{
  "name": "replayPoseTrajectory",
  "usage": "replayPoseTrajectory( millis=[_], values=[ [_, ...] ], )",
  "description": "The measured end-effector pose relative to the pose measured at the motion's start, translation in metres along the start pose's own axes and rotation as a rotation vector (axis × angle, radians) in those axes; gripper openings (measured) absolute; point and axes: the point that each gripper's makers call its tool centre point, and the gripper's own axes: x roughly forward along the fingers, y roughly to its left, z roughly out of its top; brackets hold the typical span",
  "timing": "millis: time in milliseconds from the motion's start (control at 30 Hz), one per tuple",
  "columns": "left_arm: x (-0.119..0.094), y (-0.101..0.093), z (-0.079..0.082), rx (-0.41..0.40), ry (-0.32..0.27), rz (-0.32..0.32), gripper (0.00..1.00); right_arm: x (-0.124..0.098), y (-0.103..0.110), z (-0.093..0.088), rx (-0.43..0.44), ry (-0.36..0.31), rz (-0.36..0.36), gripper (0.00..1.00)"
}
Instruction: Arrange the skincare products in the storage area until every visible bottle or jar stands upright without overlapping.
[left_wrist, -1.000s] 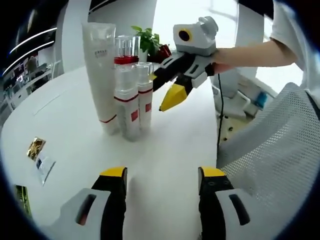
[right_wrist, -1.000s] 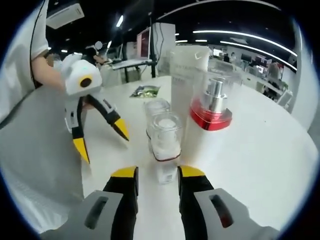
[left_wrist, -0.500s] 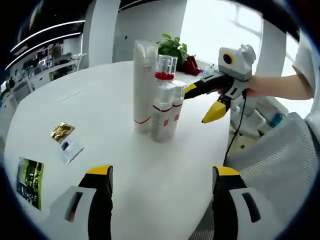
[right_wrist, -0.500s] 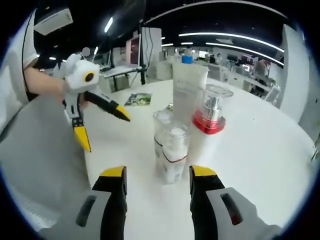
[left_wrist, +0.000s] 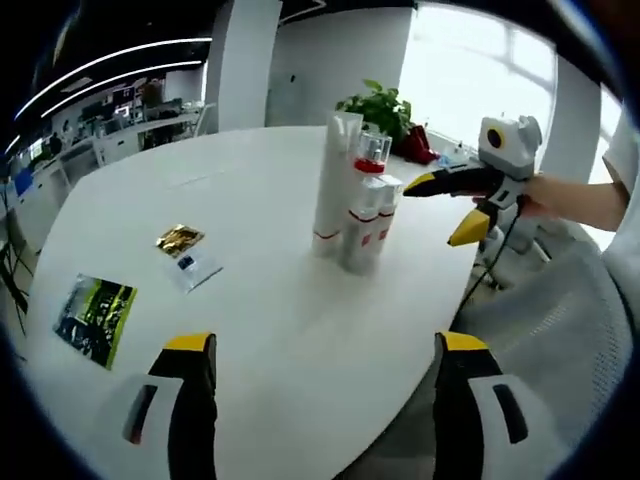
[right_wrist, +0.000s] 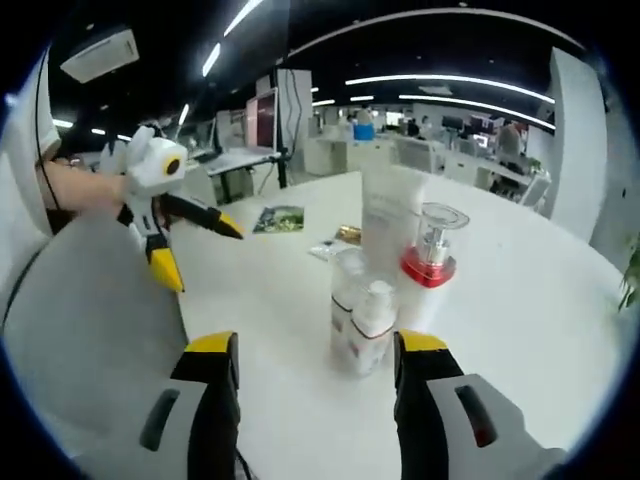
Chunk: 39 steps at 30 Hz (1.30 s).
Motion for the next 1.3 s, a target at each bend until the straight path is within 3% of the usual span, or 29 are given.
replayPoseTrajectory(
  millis=[333, 667, 800, 1100, 1300],
  values=[
    [-0.037, 0.001, 0.001, -0.03, -0.021, 0.064, 0.91, -0.015, 0.018, 0.014, 0.03, -0.051, -0.021, 0.7],
    [-0.075, 0.031, 0.003, -0.108, -0.084, 0.127, 0.99, -0.033, 0.028, 0.014, 0.07, -0.053, -0.054, 0.79],
    [-0.086, 0.038, 0.007, -0.117, -0.092, 0.132, 0.99, -0.04, 0.025, 0.015, 0.095, -0.057, -0.099, 0.82],
    [-0.109, 0.059, -0.001, -0.137, -0.088, 0.147, 0.99, -0.046, 0.019, 0.013, 0.14, -0.046, -0.174, 0.88],
    [-0.122, 0.074, -0.015, -0.149, -0.075, 0.162, 0.99, -0.05, 0.017, 0.007, 0.161, -0.035, -0.203, 0.92]
  ],
)
